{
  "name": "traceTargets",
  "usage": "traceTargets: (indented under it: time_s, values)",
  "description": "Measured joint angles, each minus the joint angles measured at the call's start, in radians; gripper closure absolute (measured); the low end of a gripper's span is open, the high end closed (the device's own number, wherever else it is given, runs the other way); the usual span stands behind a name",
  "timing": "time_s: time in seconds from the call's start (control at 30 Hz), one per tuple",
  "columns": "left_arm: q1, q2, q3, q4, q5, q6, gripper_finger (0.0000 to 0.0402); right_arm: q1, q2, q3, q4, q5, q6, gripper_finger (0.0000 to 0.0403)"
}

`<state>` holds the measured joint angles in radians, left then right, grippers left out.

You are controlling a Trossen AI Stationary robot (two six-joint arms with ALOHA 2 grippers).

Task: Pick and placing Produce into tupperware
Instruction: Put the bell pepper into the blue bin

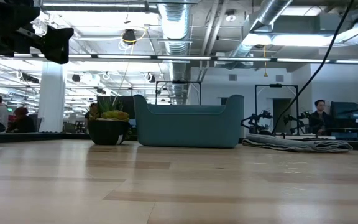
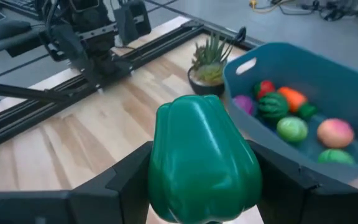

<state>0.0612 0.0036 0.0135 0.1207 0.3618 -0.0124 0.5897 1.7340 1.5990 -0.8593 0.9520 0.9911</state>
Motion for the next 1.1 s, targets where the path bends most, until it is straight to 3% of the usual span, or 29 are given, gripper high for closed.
traceTargets:
  time_s: [0.33,0.47,0.9,1.1]
  values:
    - [0.0,0.0,0.0,0.005,0.0,0.0,0.0113,-0.065,-0.063,0.0,-0.009,0.0,-0.136,0.0153]
    - [0.0,0.0,0.0,0.005,0.0,0.0,0.0113,-0.1,-0.09,-0.059,0.018,-0.002,-0.137,0.0153]
    - [0.0,0.0,0.0,0.002,-0.001,-0.024,0.0113,-0.216,-0.282,-0.553,0.607,-0.077,-0.233,0.0153]
    - [0.0,0.0,0.0,0.001,-0.014,-0.027,0.0113,-0.389,-0.322,-0.724,0.907,-0.291,-0.377,0.0153]
